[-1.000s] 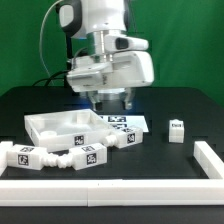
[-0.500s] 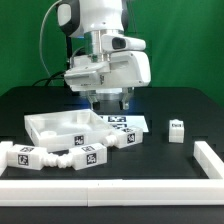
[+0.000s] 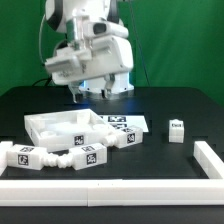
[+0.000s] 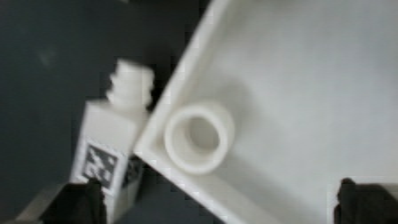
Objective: Assemble one leg
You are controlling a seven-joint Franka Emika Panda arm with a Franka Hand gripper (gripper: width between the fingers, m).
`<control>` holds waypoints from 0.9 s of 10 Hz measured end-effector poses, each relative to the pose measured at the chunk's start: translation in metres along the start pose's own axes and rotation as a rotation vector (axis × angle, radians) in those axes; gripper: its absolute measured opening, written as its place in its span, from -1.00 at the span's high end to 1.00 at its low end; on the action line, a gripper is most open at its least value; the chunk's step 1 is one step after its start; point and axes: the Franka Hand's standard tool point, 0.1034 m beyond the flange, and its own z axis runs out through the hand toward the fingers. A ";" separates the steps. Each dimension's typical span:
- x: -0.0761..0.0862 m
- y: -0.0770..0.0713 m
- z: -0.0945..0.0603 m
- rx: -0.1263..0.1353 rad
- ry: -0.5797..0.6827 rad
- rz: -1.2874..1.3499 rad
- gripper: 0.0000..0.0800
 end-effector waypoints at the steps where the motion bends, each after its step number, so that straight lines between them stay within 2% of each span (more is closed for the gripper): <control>1: -0.015 -0.031 0.001 0.046 -0.014 0.053 -0.62; 2: -0.019 -0.055 0.006 0.101 0.000 0.071 -0.62; 3: -0.016 -0.054 0.008 0.104 0.005 0.082 -0.62; 4: -0.003 -0.048 0.013 0.105 0.031 0.078 -0.62; 7: -0.001 -0.049 0.016 0.108 0.037 0.085 -0.62; 8: -0.010 -0.046 0.011 0.106 0.012 0.149 -0.62; 9: -0.025 -0.038 -0.001 0.073 -0.032 0.173 -0.62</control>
Offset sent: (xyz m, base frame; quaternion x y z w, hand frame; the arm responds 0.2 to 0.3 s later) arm -0.0075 0.0357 0.0201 0.0008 0.0990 -0.0085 0.9951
